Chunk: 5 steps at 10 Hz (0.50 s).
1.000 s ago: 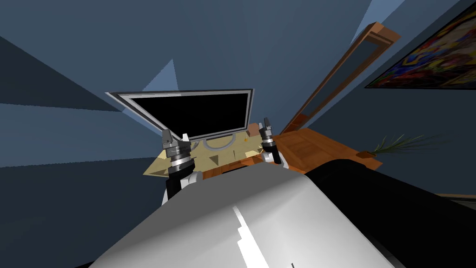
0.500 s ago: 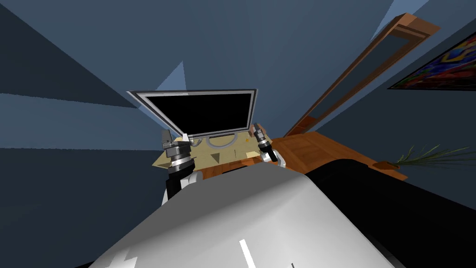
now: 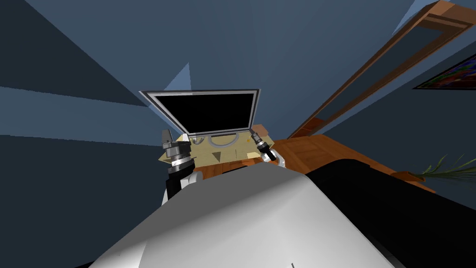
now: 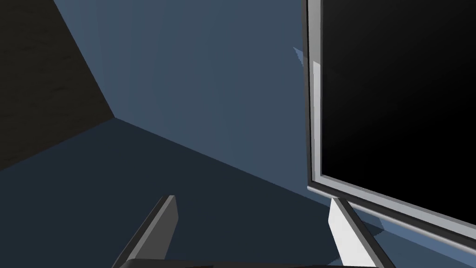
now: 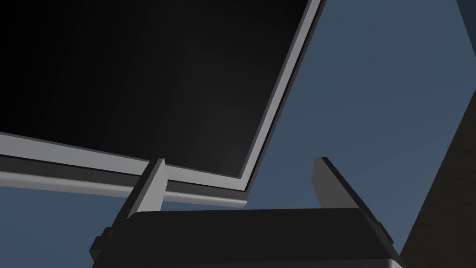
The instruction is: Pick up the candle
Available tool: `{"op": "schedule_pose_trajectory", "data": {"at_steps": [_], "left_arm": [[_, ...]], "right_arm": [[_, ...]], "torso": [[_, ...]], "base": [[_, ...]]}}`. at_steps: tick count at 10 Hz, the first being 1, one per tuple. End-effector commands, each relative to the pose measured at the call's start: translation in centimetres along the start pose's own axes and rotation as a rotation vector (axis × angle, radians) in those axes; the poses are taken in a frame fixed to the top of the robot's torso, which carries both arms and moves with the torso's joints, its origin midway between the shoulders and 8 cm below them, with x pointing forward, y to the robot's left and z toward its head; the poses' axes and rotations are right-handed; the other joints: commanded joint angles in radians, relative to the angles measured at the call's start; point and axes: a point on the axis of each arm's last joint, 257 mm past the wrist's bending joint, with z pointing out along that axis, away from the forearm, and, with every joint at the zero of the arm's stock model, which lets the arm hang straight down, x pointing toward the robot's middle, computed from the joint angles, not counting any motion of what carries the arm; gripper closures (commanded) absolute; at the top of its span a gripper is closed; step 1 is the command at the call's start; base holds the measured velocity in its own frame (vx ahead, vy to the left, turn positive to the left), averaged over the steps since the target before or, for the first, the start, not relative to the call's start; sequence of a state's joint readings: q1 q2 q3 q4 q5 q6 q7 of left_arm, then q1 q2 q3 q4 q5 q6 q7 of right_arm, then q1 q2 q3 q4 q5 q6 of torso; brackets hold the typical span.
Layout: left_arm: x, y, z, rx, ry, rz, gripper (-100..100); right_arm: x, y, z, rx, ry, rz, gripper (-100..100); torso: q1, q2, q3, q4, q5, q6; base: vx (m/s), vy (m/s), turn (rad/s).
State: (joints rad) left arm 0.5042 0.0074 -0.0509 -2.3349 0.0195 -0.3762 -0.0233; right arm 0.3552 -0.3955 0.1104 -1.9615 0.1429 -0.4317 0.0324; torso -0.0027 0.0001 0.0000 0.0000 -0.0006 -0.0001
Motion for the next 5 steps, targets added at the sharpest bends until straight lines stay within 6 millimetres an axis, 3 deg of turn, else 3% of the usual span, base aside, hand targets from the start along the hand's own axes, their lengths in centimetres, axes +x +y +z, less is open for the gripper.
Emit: {"op": "schedule_pose_trajectory", "data": {"at_steps": [1,5], "left_arm": [[0.0,0.0,0.0,0.000,0.000,0.000,0],[0.0,0.0,0.0,0.000,0.000,0.000,0]], "right_arm": [[2.6,-1.9,-0.9,0.030,0.090,-0.043,-100],[5.3,-5.7,-2.6,0.090,0.226,-0.118,-100]], "torso": [[0.000,0.000,0.000,0.000,0.000,0.000],[0.001,-0.001,0.000,0.000,0.000,0.001]], "base": [[-0.015,-0.048,0.269],[-0.006,-0.022,0.123]]}}
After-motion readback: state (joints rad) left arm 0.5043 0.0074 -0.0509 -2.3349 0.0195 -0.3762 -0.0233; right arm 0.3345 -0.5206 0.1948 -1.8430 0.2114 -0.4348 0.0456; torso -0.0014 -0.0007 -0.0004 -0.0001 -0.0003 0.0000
